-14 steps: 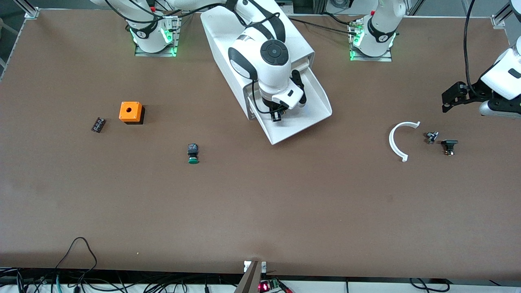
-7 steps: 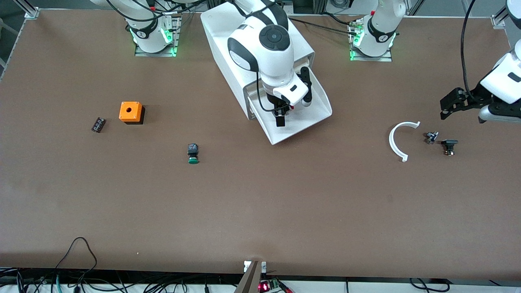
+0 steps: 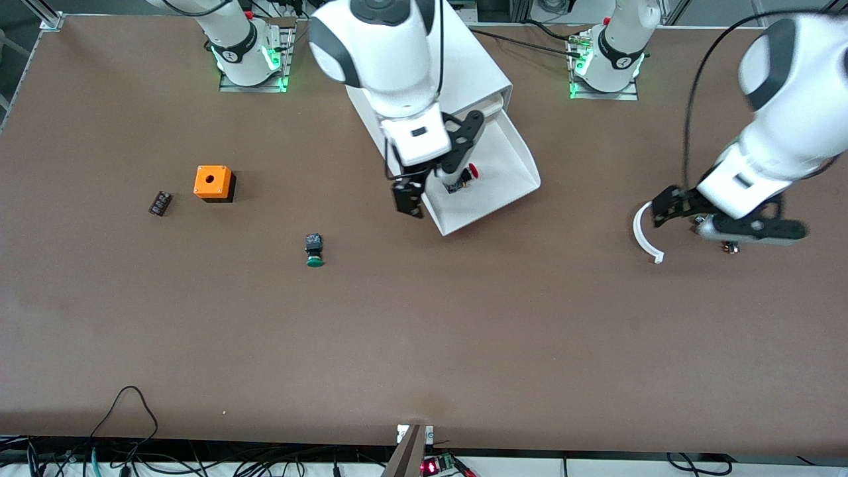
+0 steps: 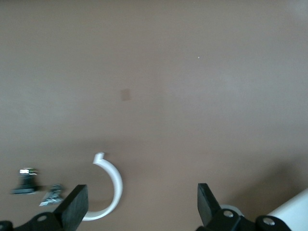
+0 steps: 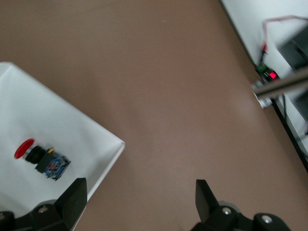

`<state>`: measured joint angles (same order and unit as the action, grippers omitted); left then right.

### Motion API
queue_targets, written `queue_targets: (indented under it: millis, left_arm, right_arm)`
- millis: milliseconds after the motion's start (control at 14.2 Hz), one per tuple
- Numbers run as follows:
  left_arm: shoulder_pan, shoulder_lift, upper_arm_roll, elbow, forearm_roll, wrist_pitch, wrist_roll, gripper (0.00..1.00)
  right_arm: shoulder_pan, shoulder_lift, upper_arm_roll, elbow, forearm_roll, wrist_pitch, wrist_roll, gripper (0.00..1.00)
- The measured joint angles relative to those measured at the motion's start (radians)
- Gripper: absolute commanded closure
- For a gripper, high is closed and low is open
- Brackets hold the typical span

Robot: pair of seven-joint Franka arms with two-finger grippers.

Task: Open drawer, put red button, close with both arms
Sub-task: 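Withdraw the right gripper while the left gripper reaches the drawer front, then push the drawer closed with the left gripper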

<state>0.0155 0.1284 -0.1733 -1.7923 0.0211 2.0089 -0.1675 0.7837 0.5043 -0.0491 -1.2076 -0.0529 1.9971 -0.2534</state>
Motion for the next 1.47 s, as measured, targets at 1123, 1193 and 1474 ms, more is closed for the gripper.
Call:
queue_targets:
  millis: [1123, 1193, 1474]
  left_arm:
    - [-0.212, 0.221, -0.105, -0.257, 0.0, 0.383, -0.658, 0.0]
    - [-0.212, 0.221, -0.127, -0.263, 0.0, 0.383, -0.665, 0.0]
    - [-0.212, 0.218, -0.208, -0.284, 0.0, 0.382, -0.675, 0.0]
  right_arm:
    - [-0.247, -0.074, -0.123, -0.07, -0.002, -0.338, 0.796, 0.0]
    - [-0.259, -0.094, -0.144, -0.071, -0.002, -0.352, 0.789, 0.0]
    - [-0.341, -0.146, -0.163, -0.081, -0.002, -0.371, 0.721, 0.0]
